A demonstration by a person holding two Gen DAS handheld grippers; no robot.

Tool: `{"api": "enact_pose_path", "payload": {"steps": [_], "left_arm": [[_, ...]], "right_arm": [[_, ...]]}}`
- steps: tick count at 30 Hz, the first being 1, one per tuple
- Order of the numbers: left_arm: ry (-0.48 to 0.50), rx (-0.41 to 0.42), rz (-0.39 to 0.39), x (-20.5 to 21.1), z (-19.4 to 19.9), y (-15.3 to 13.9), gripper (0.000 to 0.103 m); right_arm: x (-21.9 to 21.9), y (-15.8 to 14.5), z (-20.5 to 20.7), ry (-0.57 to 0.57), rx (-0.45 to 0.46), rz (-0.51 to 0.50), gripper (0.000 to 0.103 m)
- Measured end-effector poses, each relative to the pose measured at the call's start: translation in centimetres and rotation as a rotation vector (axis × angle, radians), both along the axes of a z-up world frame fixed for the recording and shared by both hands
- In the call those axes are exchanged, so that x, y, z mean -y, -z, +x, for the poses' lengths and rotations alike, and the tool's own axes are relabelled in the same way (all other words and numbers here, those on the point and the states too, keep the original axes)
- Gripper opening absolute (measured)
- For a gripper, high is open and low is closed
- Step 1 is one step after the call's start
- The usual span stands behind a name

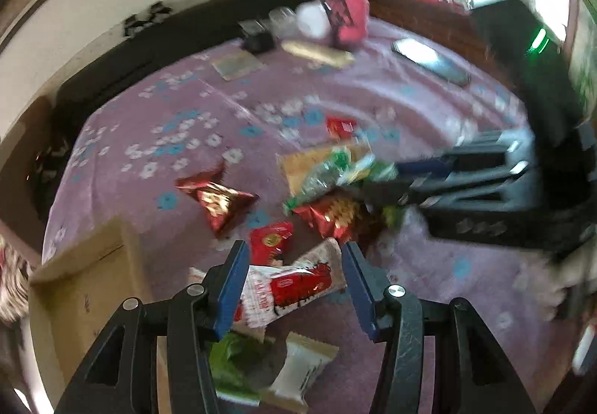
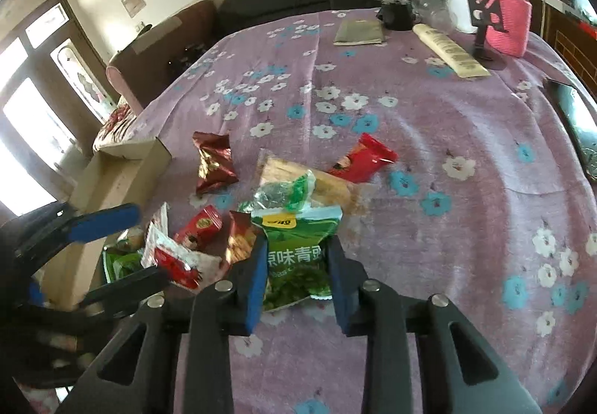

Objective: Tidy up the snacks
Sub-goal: 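Grasp the white-red candy with the left tool while the right tool grasps the green pea bag, then carry both snacks over the cardboard box and open both tools to drop them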

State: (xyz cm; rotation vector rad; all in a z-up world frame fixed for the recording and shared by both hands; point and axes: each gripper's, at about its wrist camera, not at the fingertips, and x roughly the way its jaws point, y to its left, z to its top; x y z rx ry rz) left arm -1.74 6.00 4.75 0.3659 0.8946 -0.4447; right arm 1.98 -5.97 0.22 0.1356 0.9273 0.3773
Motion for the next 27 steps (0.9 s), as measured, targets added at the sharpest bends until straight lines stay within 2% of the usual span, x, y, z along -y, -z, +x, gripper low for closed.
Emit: {"api": "enact_pose_path", "payload": {"steps": [1,2,4,8,11,12,14,18,19,23,25,27], "left_arm": [[0.018,-0.025,0.035,0.5,0.1,0.7,0.054],[0.028,-0.049,0.057,0.9,0.1,1.4,0.046],[0.076,-0.128,0.034,1.3,-0.5,2.4,0.027],[0.144,-0.144,0.021,2.3,-2.9,2.1,0.026],[0.137,-0.103,0.026,2.7,-3.9,1.3,0.028],[0.121,-0.098,0.027,2.8,-3.9,1.2,0.03],[0.09,-0.093,0.049,3.2,-3.4,1.6,0.046],[0.056,-0.061,0.099,4.4,-3.5,3.1,0.046],[0.048,-0.062,0.099,4.5,-3.7,3.0,0.031],[0.029,-0.053,0.048,4.7,-4.7,2.4,0.01],[0.012,-0.037,-0.009,4.2,-5.5,1.3,0.003],[-0.011,-0.022,-0.073,3.4,-6.0,0.0,0.002]], "right_arm": [[0.3,0.0,-0.1,0.006,0.0,0.002,0.028],[0.9,0.0,-0.4,0.012,-0.001,0.011,0.028],[2.0,0.0,-0.8,0.023,-0.006,0.037,0.028],[4.0,-0.3,-1.9,0.022,-0.011,0.089,0.028],[5.4,-0.5,-2.9,0.031,-0.007,0.105,0.028],[5.7,-0.5,-3.1,0.035,-0.006,0.11,0.028],[6.4,-0.4,-3.5,0.041,-0.009,0.12,0.028],[7.5,-0.2,-4.4,0.056,-0.018,0.153,0.028],[7.6,-0.3,-4.7,0.06,-0.018,0.156,0.028],[8.1,-0.9,-6.1,0.069,-0.004,0.162,0.029],[8.1,-1.4,-6.7,0.07,0.005,0.166,0.029],[7.9,-1.9,-7.4,0.069,0.016,0.166,0.029]]}}
